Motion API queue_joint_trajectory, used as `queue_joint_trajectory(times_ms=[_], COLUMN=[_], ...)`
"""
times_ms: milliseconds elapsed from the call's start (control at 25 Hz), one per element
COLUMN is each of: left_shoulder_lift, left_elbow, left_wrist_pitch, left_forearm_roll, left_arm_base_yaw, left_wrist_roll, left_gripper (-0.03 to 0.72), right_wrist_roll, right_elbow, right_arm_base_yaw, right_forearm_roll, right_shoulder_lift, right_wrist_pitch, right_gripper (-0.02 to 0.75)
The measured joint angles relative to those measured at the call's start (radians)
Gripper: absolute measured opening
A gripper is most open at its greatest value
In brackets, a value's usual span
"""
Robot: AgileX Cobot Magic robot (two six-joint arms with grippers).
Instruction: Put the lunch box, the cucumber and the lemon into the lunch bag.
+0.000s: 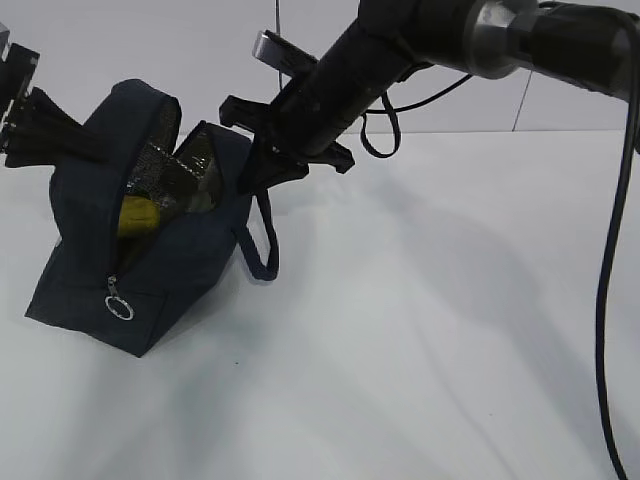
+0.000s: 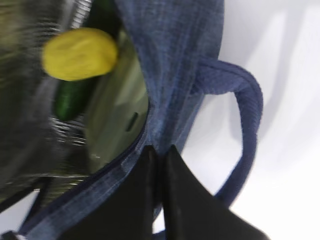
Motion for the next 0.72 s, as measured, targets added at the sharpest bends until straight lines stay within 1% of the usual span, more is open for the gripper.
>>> queue_joint_trajectory(times_ms=[80, 240, 520, 640, 720], left_shoulder_lift=[0.0, 0.0, 0.003, 0.007, 0.01], left_elbow=[0.0, 0.0, 0.0, 0.0, 0.0], left_wrist_pitch=[0.0, 0.0, -0.01, -0.019, -0.033], left_forearm_roll=[0.0, -0.01, -0.133, -0.176, -0.18], left_arm_base_yaw=[-0.025, -0.081, -0.162, -0.215, -0.254], left_wrist_roll=[-0.009, -0.015, -0.017, -0.017, -0.017], left_gripper=[-0.001, -0.001, -0.001, -0.001, -0.001], right_wrist_roll=[-0.002, 0.006, 0.081, 0.109, 0.121], right_elbow=[-0.001, -0.002, -0.002, -0.002, -0.002], right_arm_base_yaw=[0.0, 0.0, 0.002, 0.002, 0.002], right_forearm_roll=[-0.032, -0.158, -0.449, -0.576, -0.626], right_shoulder_lift=[0.0, -0.011, -0.119, -0.155, -0.17], right_wrist_pitch=[0.016, 0.059, 0.162, 0.176, 0.18], right_gripper=[0.016, 0.015, 0.012, 0.011, 0.011])
